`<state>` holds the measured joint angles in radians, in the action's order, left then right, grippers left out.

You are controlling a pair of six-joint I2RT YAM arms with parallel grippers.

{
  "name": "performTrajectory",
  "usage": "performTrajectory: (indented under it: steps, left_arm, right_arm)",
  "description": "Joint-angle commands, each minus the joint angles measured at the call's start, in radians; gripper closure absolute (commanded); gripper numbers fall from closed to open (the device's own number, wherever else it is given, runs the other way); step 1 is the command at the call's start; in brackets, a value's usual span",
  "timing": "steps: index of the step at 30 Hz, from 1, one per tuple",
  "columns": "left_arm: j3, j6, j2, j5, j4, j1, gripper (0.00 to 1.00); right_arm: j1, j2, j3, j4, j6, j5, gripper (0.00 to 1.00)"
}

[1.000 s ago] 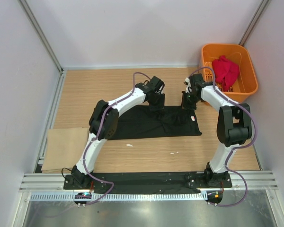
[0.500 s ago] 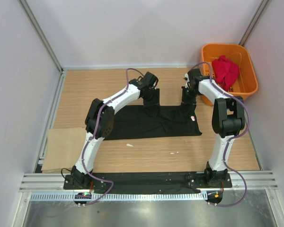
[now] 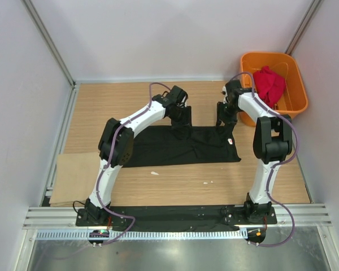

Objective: Fold and stack the t-shirts
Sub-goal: Fold the tshirt

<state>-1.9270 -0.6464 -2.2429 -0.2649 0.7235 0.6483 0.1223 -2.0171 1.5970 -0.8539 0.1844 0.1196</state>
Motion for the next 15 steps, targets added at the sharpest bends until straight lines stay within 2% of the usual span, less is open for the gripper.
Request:
performTrajectory:
  steps: [1, 6, 12, 15]
  left_arm:
    - [0.005, -0.001, 0.006, -0.103, -0.07, 0.004, 0.51]
    - [-0.004, -0.006, -0.03, -0.148, -0.102, 0.004, 0.5]
    - [-0.009, -0.041, -0.087, -0.206, -0.107, 0.005, 0.51]
    - [-0.01, -0.045, -0.102, -0.215, -0.107, 0.007, 0.57]
  right_arm:
    - [-0.001, 0.147, -0.055, -0.002, -0.014, 0.057, 0.52]
    - [-0.001, 0.204, -0.215, 0.091, 0.009, 0.153, 0.51]
    - [-0.001, 0.224, -0.282, 0.105, 0.004, 0.134, 0.51]
    - [-0.001, 0.225, -0.304, 0.105, 0.007, 0.118, 0.52]
